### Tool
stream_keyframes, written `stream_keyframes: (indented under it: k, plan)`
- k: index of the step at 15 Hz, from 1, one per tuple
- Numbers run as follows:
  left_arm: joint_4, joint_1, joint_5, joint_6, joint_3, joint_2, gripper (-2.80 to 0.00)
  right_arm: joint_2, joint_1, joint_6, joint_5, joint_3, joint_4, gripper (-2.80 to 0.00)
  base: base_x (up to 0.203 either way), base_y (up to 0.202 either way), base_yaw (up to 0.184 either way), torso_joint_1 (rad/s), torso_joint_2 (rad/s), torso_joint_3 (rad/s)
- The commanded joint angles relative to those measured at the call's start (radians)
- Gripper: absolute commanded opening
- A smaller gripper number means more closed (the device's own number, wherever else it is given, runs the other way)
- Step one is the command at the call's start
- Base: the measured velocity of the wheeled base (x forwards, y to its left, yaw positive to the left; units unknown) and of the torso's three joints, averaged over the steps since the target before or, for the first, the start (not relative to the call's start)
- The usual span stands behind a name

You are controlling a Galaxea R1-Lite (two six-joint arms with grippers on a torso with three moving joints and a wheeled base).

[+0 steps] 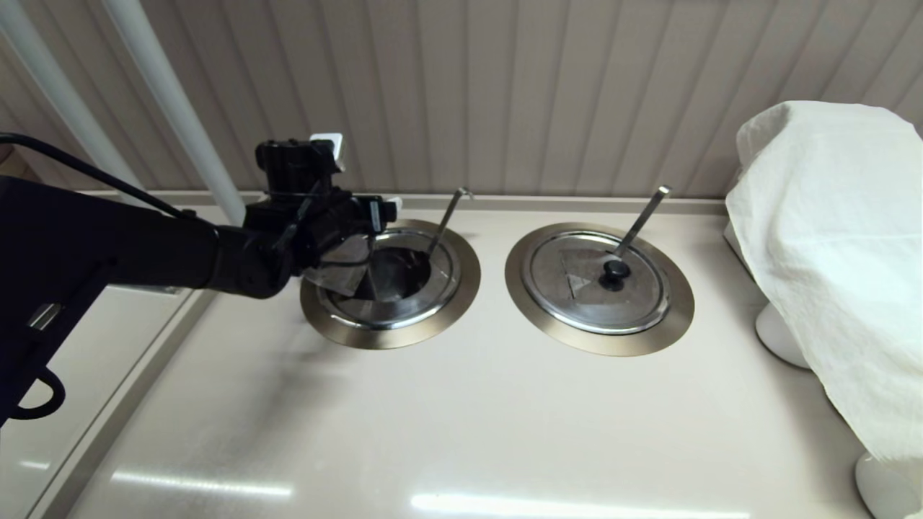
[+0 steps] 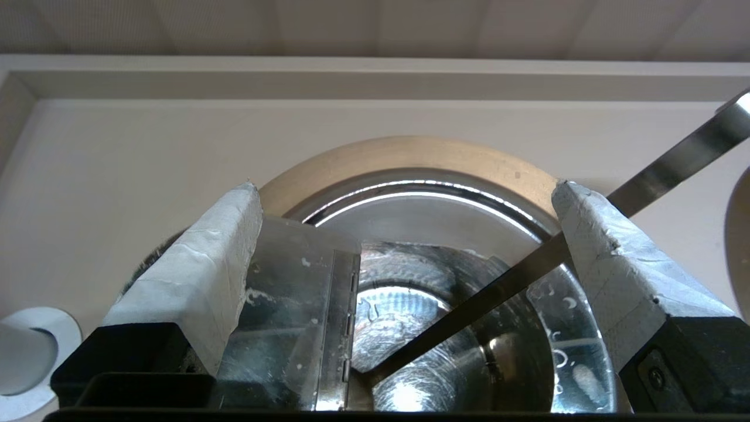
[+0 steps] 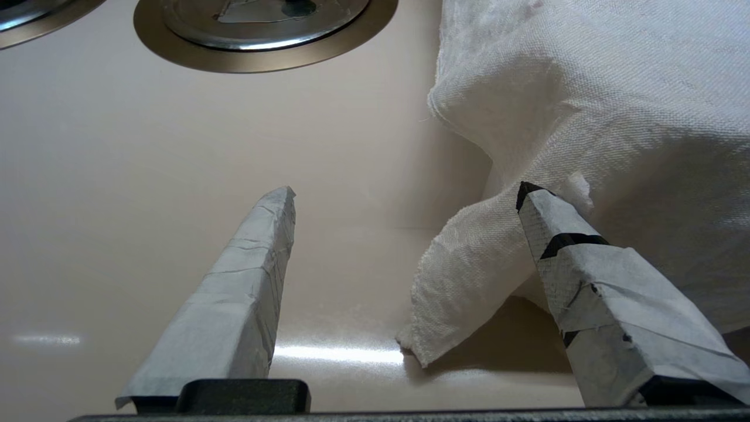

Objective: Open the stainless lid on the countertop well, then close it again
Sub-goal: Stir with a spoon

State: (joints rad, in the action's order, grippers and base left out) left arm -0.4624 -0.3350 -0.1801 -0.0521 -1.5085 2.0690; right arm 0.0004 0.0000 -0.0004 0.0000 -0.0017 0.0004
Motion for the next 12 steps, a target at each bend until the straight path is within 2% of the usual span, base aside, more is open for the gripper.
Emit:
stream_keyframes:
  k: [1, 3, 4, 5, 6, 9, 12]
  plan:
    - [0.082, -0.011, 0.063, 0.002, -0.073, -0.047, 0.0, 0.0, 0.0, 0.0, 0.0, 0.0, 0.0, 0.0, 0.0, 0.0, 0.0, 0.0, 0.0, 0.0]
    - [0.085, -0.014, 0.143, -0.01, 0.007, -0.086, 0.0, 0.0, 0.0, -0.001, 0.0, 0.0, 0.0, 0.0, 0.0, 0.0, 0.0, 0.0, 0.0, 0.0]
    - [0.068, -0.017, 0.21, -0.012, 0.072, -0.094, 0.0, 0.0, 0.0, 0.0, 0.0, 0.0, 0.0, 0.0, 0.0, 0.0, 0.0, 0.0, 0.0, 0.0]
    - [0.036, -0.019, 0.251, -0.008, 0.096, -0.072, 0.0, 0.0, 0.0, 0.0, 0.0, 0.0, 0.0, 0.0, 0.0, 0.0, 0.0, 0.0, 0.0, 0.0]
    - [0.004, -0.024, 0.265, -0.004, 0.079, -0.026, 0.0, 0.0, 0.0, 0.0, 0.0, 0.0, 0.001, 0.0, 0.0, 0.0, 0.0, 0.0, 0.0, 0.0]
    - [-0.052, -0.062, 0.21, 0.025, -0.003, 0.13, 0.0, 0.0, 0.0, -0.001, 0.0, 0.0, 0.0, 0.0, 0.0, 0.0, 0.0, 0.0, 0.0, 0.0]
    - [-0.098, -0.089, 0.196, 0.034, -0.04, 0.204, 0.0, 0.0, 0.0, -0.001, 0.0, 0.0, 0.001, 0.0, 0.0, 0.0, 0.0, 0.0, 0.0, 0.0]
